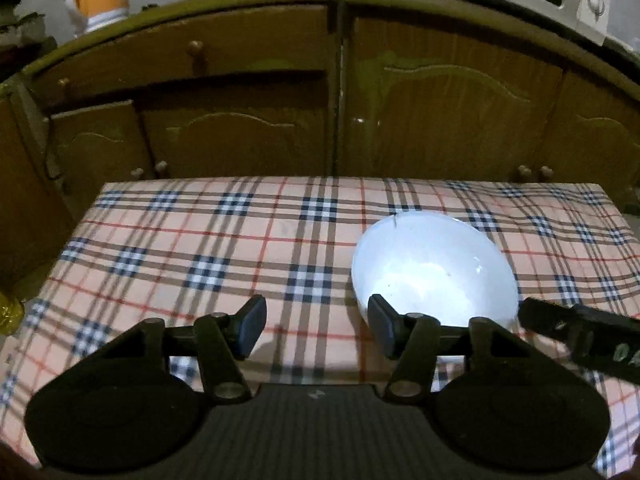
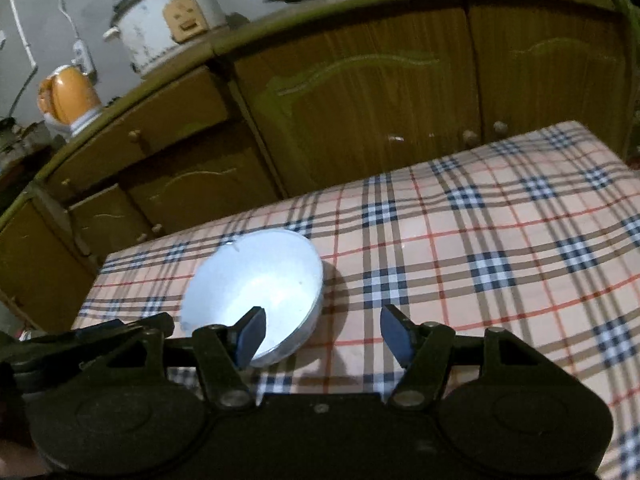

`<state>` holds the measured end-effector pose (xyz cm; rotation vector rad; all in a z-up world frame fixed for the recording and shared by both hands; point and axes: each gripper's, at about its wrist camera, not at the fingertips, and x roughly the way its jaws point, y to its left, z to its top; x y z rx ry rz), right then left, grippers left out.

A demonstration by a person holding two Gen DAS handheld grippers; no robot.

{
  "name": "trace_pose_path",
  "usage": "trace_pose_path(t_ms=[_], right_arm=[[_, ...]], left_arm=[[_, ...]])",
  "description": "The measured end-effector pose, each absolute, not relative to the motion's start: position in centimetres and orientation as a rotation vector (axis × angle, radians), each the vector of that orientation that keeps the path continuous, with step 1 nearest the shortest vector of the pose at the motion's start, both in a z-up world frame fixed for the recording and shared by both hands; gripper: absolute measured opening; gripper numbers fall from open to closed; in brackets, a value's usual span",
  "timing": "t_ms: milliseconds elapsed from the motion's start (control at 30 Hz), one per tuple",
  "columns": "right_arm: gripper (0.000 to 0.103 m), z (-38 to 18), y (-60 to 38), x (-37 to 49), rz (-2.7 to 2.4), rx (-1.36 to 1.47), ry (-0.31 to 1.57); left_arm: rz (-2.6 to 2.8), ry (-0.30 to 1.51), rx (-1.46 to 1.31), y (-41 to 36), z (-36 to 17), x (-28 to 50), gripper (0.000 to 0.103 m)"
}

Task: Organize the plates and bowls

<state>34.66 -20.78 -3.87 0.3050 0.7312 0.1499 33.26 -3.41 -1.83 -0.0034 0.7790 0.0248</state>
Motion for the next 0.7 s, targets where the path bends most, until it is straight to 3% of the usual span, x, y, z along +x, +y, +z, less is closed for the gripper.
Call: trace_pose_path(t_ms=[167, 233, 367, 400, 533, 700], right_arm=[[0.077, -6.1, -20.4, 37.2, 0.145, 0.334, 0.759], [0.077, -6.6, -20.3, 38.0, 0.142, 0.348, 0.763], [0.075, -8.0, -20.4, 39.7, 0.146, 0.389, 0.785], [0.071, -8.3, -20.4, 40.0, 0.151, 0.405, 0.794], [0.023, -9.5, -19.9, 40.6, 0.219, 0.443, 0.798], [0.023, -9.3, -19.3, 39.9, 0.210, 0.424, 0.786]], left_arm=[[0.005, 0.808, -0.043, -3.5, -3.3, 35.5, 0.054], [0.009, 0.811, -0.051, -3.5, -3.7, 36.2, 0.046], [-0.018, 0.833, -0.093, -3.3, -4.9, 37.4, 0.041], [-0.034, 0.829, -0.095, -3.4, -5.0, 37.5, 0.038], [-0.112, 0.814, -0.105, -4.0, -5.4, 37.6, 0.022], [-0.109, 0.814, -0.127, -4.3, -5.3, 37.1, 0.020]])
